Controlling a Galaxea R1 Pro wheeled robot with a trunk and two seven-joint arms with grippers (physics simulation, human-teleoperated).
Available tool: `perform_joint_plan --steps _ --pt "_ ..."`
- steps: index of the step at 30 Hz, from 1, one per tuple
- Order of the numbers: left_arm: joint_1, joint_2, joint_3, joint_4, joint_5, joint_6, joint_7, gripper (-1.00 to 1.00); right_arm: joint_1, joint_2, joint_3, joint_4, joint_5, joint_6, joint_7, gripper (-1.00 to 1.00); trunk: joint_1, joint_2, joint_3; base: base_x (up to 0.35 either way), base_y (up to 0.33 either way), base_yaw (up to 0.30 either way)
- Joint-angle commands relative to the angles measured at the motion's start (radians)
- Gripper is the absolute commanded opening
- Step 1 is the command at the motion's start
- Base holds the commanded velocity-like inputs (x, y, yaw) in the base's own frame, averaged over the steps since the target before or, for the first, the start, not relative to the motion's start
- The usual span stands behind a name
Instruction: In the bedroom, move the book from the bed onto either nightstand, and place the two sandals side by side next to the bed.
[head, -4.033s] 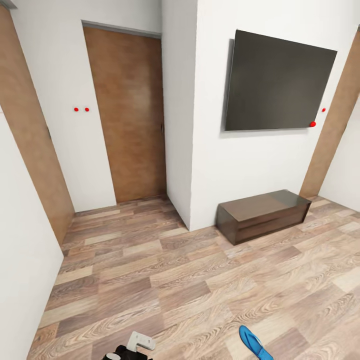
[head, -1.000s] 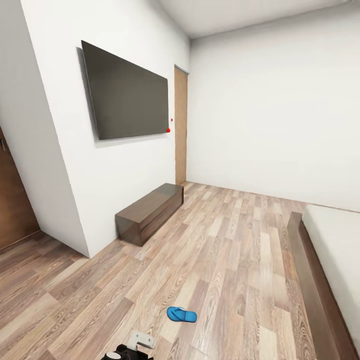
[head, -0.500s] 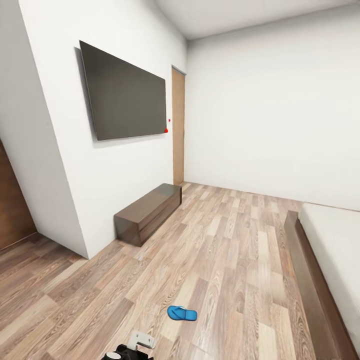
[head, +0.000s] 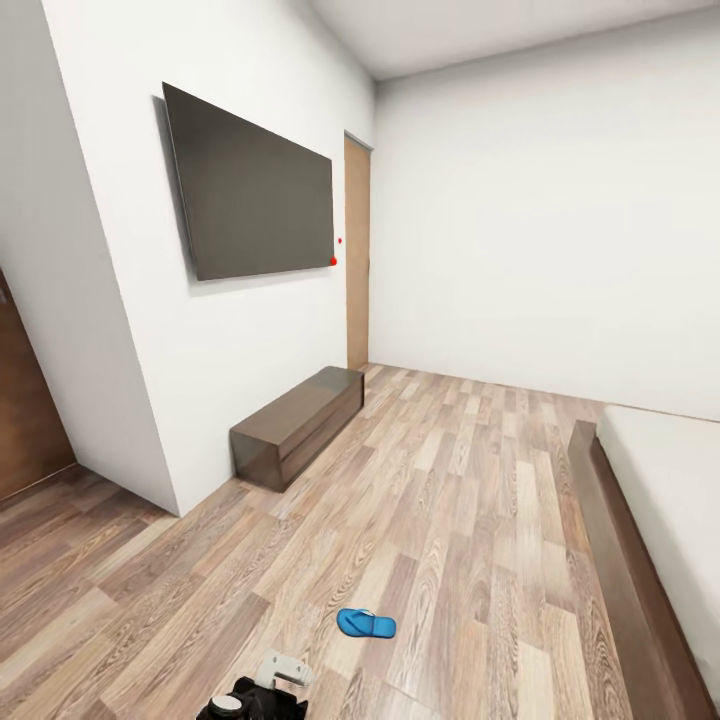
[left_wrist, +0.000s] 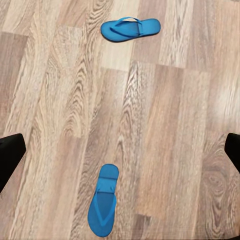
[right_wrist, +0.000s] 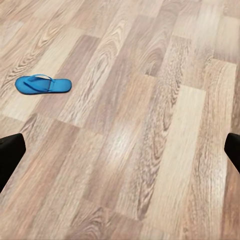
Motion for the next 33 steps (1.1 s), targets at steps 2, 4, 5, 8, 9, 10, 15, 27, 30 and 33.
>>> perform_joint_plan --steps 2,4,5,8,9,10,15,27,30,33 --pt "0.000 0.001 0.005 -0.017 -0.006 0.006 -0.006 1.00 -0.001 0.000 0.003 0.000 -0.009 -0.001 0.003 1.00 0.008 -0.015 -0.007 -0.002 0.001 0.000" --pt "0.000 0.000 0.008 -0.022 -0.006 0.007 -0.006 1.00 -0.003 0.000 0.003 0.000 -0.009 0.001 0.005 1.00 0.015 -0.029 -0.014 -0.001 0.001 0.000" --pt "0.000 0.000 0.010 -0.024 -0.005 0.009 -0.006 1.00 -0.003 0.000 0.004 -0.001 -0.009 0.001 0.004 1.00 0.019 -0.036 -0.017 0.000 0.000 0.000" --pt "-0.001 -0.001 0.014 -0.038 -0.004 0.033 -0.005 1.00 -0.005 0.001 0.006 -0.026 -0.008 0.003 0.003 1.00 0.031 -0.057 -0.026 0.000 0.000 0.000" --pt "-0.001 -0.001 0.015 -0.044 -0.004 0.044 -0.004 1.00 -0.005 0.002 0.007 -0.039 -0.008 0.004 0.003 1.00 0.034 -0.064 -0.029 0.000 0.000 0.000" --pt "-0.005 -0.002 0.016 -0.059 -0.005 0.075 -0.003 1.00 -0.005 0.003 0.008 -0.070 -0.010 0.007 0.002 1.00 0.038 -0.071 -0.032 0.000 0.000 0.000" --pt "-0.049 -0.008 0.017 -0.098 -0.006 0.185 -0.001 1.00 -0.007 0.004 0.008 -0.158 -0.018 0.032 0.007 1.00 0.057 -0.106 -0.048 0.000 0.000 0.000" --pt "-0.275 -0.013 0.019 0.085 0.000 0.307 0.000 1.00 -0.096 0.006 0.033 -0.253 -0.012 0.090 0.004 1.00 0.103 -0.190 -0.086 0.000 0.000 0.000" --pt "-0.379 -0.013 0.023 0.230 0.049 0.285 -0.003 1.00 -0.143 0.007 0.041 -0.249 -0.012 0.125 0.000 1.00 0.115 -0.211 -0.095 0.000 0.000 0.000" --pt "-0.475 -0.009 0.023 0.370 0.147 0.246 -0.001 1.00 -0.224 0.007 0.043 -0.255 -0.012 0.178 0.006 1.00 0.126 -0.232 -0.105 0.000 0.000 0.000"
